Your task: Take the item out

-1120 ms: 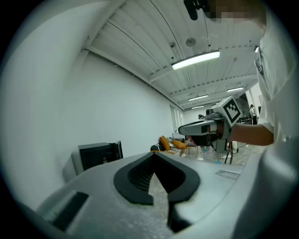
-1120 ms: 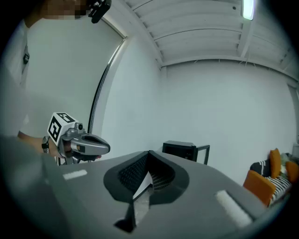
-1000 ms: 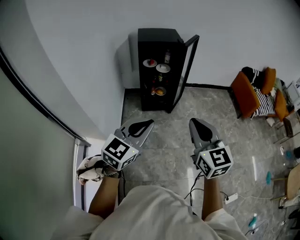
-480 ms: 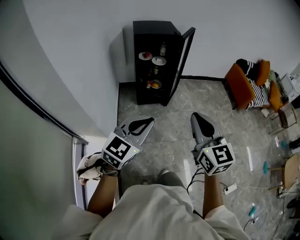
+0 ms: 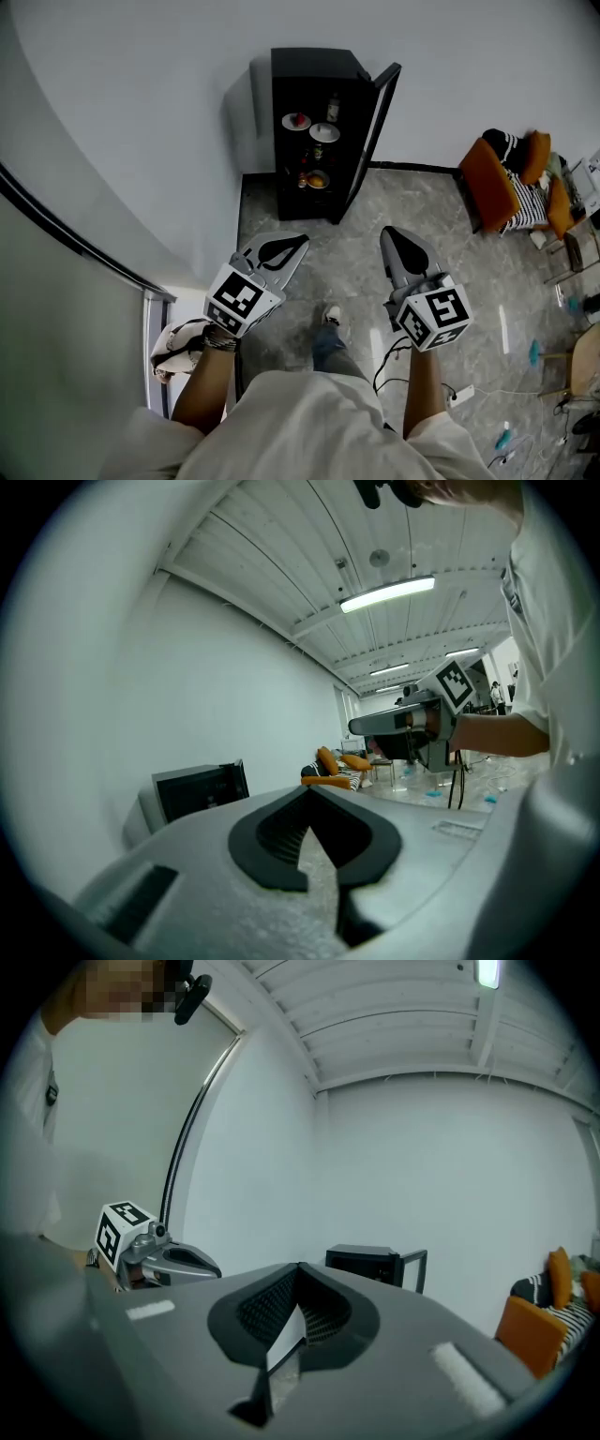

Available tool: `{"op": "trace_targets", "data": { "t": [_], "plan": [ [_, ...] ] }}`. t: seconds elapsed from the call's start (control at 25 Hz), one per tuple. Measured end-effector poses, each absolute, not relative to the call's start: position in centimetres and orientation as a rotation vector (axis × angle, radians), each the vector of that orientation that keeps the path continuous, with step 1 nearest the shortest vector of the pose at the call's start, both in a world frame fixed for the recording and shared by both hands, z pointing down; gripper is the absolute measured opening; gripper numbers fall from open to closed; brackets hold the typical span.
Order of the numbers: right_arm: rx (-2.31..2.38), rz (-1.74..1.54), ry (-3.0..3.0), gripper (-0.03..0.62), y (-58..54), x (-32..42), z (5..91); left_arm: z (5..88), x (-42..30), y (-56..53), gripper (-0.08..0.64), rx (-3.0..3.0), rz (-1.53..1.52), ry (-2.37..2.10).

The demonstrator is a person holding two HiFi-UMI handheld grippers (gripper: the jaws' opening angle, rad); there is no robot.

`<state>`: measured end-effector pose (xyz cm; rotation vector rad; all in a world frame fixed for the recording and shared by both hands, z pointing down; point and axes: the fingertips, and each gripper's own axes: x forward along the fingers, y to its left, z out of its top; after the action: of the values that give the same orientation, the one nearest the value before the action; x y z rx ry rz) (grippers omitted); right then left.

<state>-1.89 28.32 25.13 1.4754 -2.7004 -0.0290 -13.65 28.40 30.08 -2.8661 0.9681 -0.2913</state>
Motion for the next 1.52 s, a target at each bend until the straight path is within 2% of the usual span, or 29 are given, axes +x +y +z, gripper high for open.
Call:
{"op": "trace_targets", "data": {
  "t": [0.68, 1.52],
  "plan": [
    [1.403, 0.058, -2.755, 0.006, 7.9, 4.9, 24.5, 28.3, -7.6, 8.5, 0.005, -2.839, -0.309, 1.084],
    [1.322, 0.065, -2.759, 0.008, -4.8, 10.1, 26.9, 29.7, -3.5, -5.0, 0.005, -2.785, -0.385, 1.249]
  ]
}}
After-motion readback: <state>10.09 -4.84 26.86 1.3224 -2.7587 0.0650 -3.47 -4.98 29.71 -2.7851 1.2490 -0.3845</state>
